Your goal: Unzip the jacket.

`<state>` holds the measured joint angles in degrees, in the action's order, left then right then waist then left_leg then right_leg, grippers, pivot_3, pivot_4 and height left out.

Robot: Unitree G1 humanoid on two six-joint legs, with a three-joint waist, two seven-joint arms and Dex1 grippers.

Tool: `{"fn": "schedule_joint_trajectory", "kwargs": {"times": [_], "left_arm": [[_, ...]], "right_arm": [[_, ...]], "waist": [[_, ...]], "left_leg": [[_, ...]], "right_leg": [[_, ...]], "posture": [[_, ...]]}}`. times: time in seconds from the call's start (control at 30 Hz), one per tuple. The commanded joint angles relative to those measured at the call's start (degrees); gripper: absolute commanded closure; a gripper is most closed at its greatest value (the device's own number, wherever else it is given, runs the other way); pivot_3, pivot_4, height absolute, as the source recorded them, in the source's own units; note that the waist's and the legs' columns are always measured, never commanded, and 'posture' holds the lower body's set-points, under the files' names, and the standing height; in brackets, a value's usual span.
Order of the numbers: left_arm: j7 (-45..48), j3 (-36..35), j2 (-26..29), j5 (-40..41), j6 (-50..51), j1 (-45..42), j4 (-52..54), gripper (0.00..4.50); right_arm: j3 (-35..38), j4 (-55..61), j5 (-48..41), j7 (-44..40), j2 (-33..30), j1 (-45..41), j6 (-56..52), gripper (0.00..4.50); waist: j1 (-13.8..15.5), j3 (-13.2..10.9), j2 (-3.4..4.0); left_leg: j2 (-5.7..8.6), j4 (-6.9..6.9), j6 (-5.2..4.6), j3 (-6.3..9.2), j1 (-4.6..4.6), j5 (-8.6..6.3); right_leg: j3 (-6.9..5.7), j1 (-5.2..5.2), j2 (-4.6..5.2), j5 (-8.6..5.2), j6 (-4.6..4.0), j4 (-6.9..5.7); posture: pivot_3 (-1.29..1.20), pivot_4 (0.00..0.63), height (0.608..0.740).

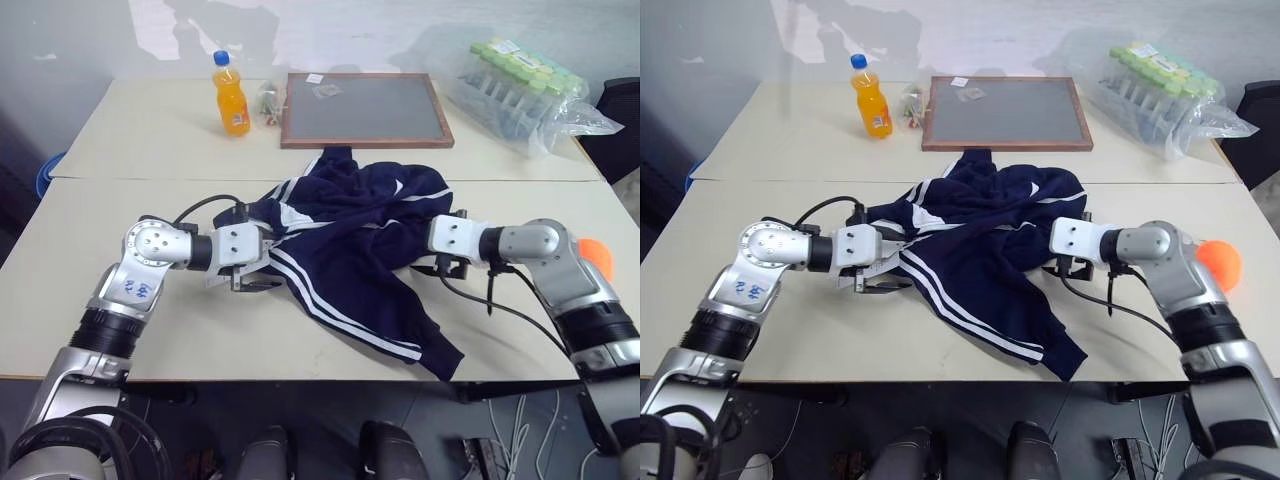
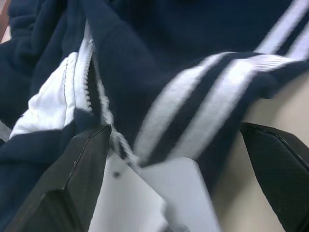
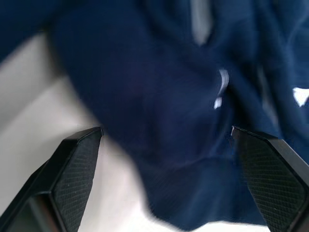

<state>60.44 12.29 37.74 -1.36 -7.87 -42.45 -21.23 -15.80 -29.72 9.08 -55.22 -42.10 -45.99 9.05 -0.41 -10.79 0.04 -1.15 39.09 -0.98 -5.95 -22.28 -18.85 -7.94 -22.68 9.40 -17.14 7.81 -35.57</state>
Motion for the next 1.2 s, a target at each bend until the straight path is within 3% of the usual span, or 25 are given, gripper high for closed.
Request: {"fn": "schedule_joint_trajectory", "kwargs": {"times": [0.03, 0.3, 0.4, 0.47, 0.63, 0.93, 1.2], "left_arm": [[-0.22, -0.22, -0.34, -0.82, -2.77, -1.31, -2.79, 0.58], [1.94, -0.19, 0.00, -1.32, -5.11, -0.40, -3.52, 3.09], [2.84, -0.41, 0.86, -1.24, -5.66, 0.77, -2.53, 4.02], [2.58, -0.20, 1.64, -2.35, -6.56, 1.39, -2.39, 4.43], [3.40, -0.59, 4.09, -2.43, -7.19, 4.25, 0.54, 4.43], [5.60, -3.76, 11.84, 0.99, -7.79, 15.87, 14.78, 4.43], [4.51, -6.93, 18.18, 2.07, -5.37, 31.40, 29.03, 4.43]], "right_arm": [[0.18, -3.23, 1.77, 0.74, -0.21, -1.41, 2.14, 0.92], [0.49, -7.31, 1.91, -1.76, -0.99, -1.71, 5.72, 3.70], [0.95, -5.94, 1.03, -4.63, -2.57, -0.08, 6.26, 4.50], [1.71, -4.17, 0.10, -6.68, -4.03, 1.49, 6.01, 4.50], [4.61, 4.97, -5.18, -13.73, -9.22, 8.00, 1.93, 4.50], [22.07, 37.42, -24.87, -25.65, -24.79, 38.60, -14.20, 4.50], [36.52, 53.43, -29.96, -24.73, -24.22, 60.33, -23.22, 4.50]], "waist": [[-0.06, 0.00, 0.00], [0.03, 0.00, 0.00], [0.01, 0.00, 0.00], [0.14, 0.00, 0.00], [0.31, 0.00, 0.00], [0.64, 0.00, -0.02], [0.96, 0.01, -0.03]], "left_leg": [[0.00, 0.00, 0.00, 0.00, 0.00, 0.00], [0.01, 0.04, 0.00, 0.01, 0.00, 0.00], [0.01, 0.04, 0.00, 0.01, 0.00, 0.00], [0.01, 0.03, 0.00, 0.03, -0.01, 0.00], [0.02, 0.04, -0.01, 0.07, 0.01, -0.01], [0.01, 0.03, -0.03, 0.17, -0.01, -0.02], [-0.02, 0.05, -0.05, 0.53, 0.21, -0.08]], "right_leg": [[0.00, 0.00, 0.00, 0.00, 0.00, 0.00], [0.00, 0.01, 0.01, 0.00, 0.00, -0.02], [0.01, 0.01, 0.01, 0.00, 0.00, -0.02], [-0.01, 0.01, 0.01, 0.00, 0.00, -0.02], [-0.02, 0.05, 0.02, 0.00, 0.00, -0.01], [-0.06, 0.08, 0.05, 0.00, 0.00, 0.03], [0.07, 0.21, 0.05, 0.00, 0.00, 0.03]], "posture": [[0.00, 0.150, 0.740], [0.00, 0.150, 0.740], [0.00, 0.150, 0.740], [0.00, 0.150, 0.740], [0.00, 0.150, 0.740], [0.00, 0.150, 0.740], [0.00, 0.150, 0.740]]}}
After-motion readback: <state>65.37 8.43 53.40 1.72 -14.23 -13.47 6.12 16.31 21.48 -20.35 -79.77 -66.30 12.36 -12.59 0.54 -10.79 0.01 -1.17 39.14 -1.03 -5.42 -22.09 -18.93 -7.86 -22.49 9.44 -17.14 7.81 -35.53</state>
